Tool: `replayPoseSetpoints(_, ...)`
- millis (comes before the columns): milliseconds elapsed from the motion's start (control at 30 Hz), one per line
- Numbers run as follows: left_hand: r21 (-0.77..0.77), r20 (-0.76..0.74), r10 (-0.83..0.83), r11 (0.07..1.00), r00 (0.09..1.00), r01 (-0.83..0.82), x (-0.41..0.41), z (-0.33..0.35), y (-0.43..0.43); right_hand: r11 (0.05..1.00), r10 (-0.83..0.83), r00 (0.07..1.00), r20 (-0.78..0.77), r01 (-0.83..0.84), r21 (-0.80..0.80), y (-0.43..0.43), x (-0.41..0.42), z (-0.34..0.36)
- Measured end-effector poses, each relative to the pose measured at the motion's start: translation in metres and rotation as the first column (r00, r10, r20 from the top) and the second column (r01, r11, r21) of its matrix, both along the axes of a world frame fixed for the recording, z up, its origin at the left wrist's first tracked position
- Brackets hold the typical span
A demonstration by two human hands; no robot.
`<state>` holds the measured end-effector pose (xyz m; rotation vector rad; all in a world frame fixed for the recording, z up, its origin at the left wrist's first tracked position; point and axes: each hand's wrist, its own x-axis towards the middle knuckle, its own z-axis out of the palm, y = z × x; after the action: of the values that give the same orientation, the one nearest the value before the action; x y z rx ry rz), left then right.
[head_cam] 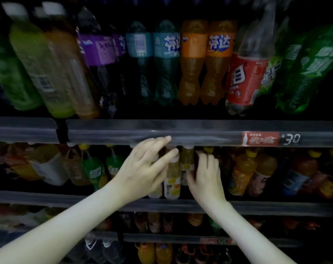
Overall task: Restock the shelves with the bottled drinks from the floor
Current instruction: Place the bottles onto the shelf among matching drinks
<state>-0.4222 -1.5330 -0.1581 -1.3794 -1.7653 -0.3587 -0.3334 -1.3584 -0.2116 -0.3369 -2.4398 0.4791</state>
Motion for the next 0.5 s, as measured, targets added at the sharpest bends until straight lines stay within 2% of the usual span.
replayPoseSetpoints(100, 0.131, -0.019, 0.039, 0.991, 0.999, -0.036, -0.009, 0.036, -0.020, 0.957, 0.280, 0.951, -0.131, -0.287, -0.032, -0.028, -0.001, 0.041)
replayPoseSetpoints(167, 0.231, -0.015, 0.118, 0.966, 0.993, -0.111, -0.020, 0.054, -0.035, 0.928, 0.370, 0.909, -0.193, -0.373, 0.023, -0.046, -0.004, 0.067)
replayPoseSetpoints(300, 0.401, 0.083, 0.328, 0.854, 0.941, -0.333, -0.048, 0.078, -0.072, 0.889, 0.450, 0.852, -0.268, -0.455, 0.046, -0.077, -0.025, 0.114)
replayPoseSetpoints(400, 0.401, 0.215, 0.407, 0.793, 0.888, -0.460, -0.066, 0.089, -0.096, 0.870, 0.467, 0.843, -0.267, -0.492, -0.030, -0.100, -0.056, 0.145)
replayPoseSetpoints(500, 0.352, 0.301, 0.435, 0.776, 0.848, -0.523, -0.081, 0.100, -0.112, 0.868, 0.410, 0.868, -0.279, -0.466, -0.173, -0.124, -0.091, 0.173)
